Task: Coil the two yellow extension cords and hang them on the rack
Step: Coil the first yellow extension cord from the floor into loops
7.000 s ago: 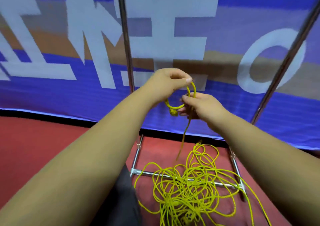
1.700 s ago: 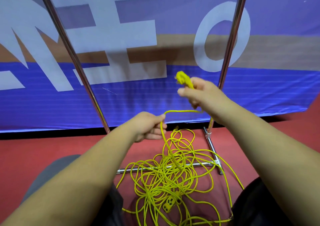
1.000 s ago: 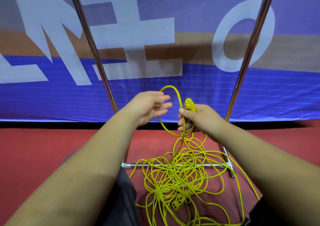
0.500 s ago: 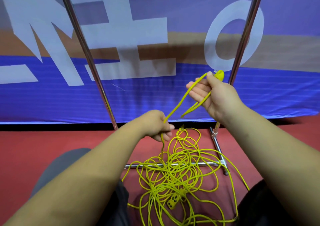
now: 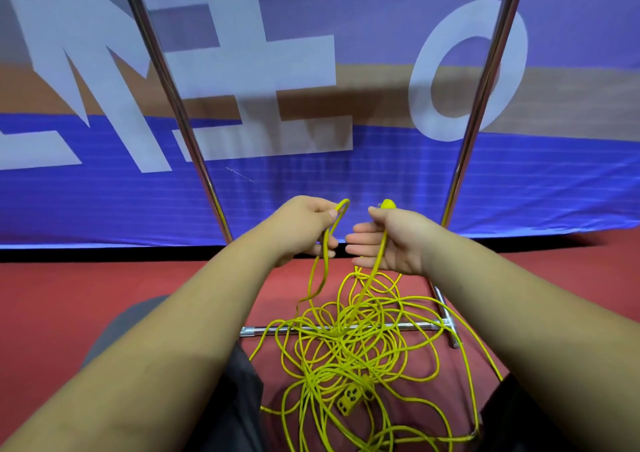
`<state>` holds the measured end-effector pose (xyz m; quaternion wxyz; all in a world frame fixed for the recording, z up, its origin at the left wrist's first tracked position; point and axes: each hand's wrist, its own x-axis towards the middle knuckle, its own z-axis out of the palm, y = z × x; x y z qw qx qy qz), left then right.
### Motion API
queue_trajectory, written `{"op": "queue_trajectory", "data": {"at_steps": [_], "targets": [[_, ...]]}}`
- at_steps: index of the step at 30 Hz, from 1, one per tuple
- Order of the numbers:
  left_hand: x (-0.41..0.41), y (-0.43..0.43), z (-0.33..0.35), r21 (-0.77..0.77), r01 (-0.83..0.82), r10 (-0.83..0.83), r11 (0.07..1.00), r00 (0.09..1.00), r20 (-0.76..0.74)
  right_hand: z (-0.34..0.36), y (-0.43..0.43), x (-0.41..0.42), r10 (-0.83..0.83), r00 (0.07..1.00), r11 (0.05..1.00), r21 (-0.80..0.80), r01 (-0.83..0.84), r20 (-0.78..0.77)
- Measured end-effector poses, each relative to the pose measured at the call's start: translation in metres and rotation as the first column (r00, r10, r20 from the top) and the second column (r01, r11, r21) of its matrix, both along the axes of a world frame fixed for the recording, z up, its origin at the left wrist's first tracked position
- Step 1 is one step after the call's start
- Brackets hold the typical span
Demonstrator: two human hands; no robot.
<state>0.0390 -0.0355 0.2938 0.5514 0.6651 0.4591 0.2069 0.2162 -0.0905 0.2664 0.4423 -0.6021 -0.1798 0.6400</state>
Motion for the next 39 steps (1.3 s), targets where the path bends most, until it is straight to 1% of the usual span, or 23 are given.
{"op": "queue_trajectory", "data": {"at_steps": [3, 5, 7, 9, 11, 13, 16, 18, 20, 22, 24, 26, 27, 29, 30, 32, 35, 37, 39], "targets": [[-0.002, -0.005, -0.001, 0.021, 0.028, -0.028, 0.999, 1.0, 0.009, -0.001, 0.006, -0.003, -0.025, 0.999, 0.998, 0.051, 0.026, -0.019], [-0.003, -0.007, -0.002, 0.009, 0.034, -0.035, 0.999, 0.999, 0.032, 0.0, 0.01, -0.002, -0.091, 0.991, 0.989, 0.106, 0.102, -0.1], [-0.002, -0.009, -0.003, -0.014, 0.07, -0.069, 0.997, 0.997, 0.046, 0.002, 0.014, 0.0, -0.187, 0.959, 0.966, 0.139, 0.219, -0.213], [-0.002, -0.012, -0.005, -0.025, 0.135, -0.134, 0.991, 0.99, 0.037, 0.005, 0.017, 0.004, -0.254, 0.928, 0.945, 0.132, 0.298, -0.272], [-0.003, -0.014, -0.007, -0.07, 0.218, -0.216, 0.973, 0.976, 0.032, 0.007, 0.02, 0.008, -0.299, 0.909, 0.933, 0.109, 0.342, -0.29], [-0.005, -0.015, -0.011, -0.123, 0.338, -0.339, 0.933, 0.941, 0.01, 0.009, 0.021, 0.013, -0.323, 0.886, 0.926, 0.081, 0.368, -0.333], [-0.008, -0.013, -0.028, -0.141, 0.518, -0.53, 0.843, 0.845, -0.063, 0.016, 0.02, 0.019, -0.251, 0.876, 0.953, 0.055, 0.299, -0.411], [-0.005, -0.014, -0.044, -0.152, 0.615, -0.632, 0.774, 0.764, -0.127, 0.024, 0.016, 0.024, -0.169, 0.879, 0.97, 0.083, 0.229, -0.446], [-0.001, -0.017, -0.058, -0.154, 0.674, -0.691, 0.722, 0.693, -0.204, 0.032, 0.012, 0.027, -0.067, 0.902, 0.979, 0.147, 0.141, -0.426], [0.0, -0.017, -0.073, -0.159, 0.715, -0.717, 0.681, 0.606, -0.346, 0.04, 0.009, 0.03, 0.013, 0.916, 0.976, 0.203, 0.075, -0.4], [-0.005, -0.014, -0.092, -0.202, 0.719, -0.705, 0.665, 0.516, -0.487, 0.049, 0.006, 0.033, 0.073, 0.917, 0.967, 0.252, 0.031, -0.393], [-0.014, -0.009, -0.111, -0.281, 0.67, -0.674, 0.687, 0.443, -0.591, 0.056, 0.003, 0.037, 0.122, 0.908, 0.958, 0.286, -0.003, -0.4], [-0.018, -0.006, -0.118, -0.303, 0.644, -0.656, 0.703, 0.422, -0.625, 0.059, 0.001, 0.039, 0.137, 0.902, 0.954, 0.3, -0.009, -0.41], [-0.027, -0.002, -0.122, -0.287, 0.619, -0.606, 0.731, 0.395, -0.69, 0.062, -0.002, 0.042, 0.151, 0.891, 0.945, 0.326, -0.004, -0.428], [-0.031, 0.002, -0.123, -0.259, 0.609, -0.572, 0.749, 0.399, -0.716, 0.064, -0.003, 0.044, 0.156, 0.889, 0.941, 0.338, -0.001, -0.43], [-0.038, 0.011, -0.127, -0.217, 0.58, -0.528, 0.785, 0.444, -0.724, 0.066, -0.006, 0.047, 0.175, 0.889, 0.935, 0.354, -0.016, -0.422], [-0.045, 0.024, -0.126, -0.191, 0.457, -0.456, 0.869, 0.589, -0.667, 0.07, -0.009, 0.053, 0.22, 0.898, 0.93, 0.361, -0.075, -0.381], [-0.047, 0.035, -0.113, -0.075, 0.332, -0.302, 0.94, 0.712, -0.634, 0.073, -0.011, 0.056, 0.222, 0.935, 0.927, 0.357, -0.115, -0.275], [-0.045, 0.043, -0.092, 0.004, 0.193, -0.158, 0.981, 0.816, -0.557, 0.073, -0.013, 0.056, 0.203, 0.974, 0.925, 0.347, -0.156, -0.101]]}}
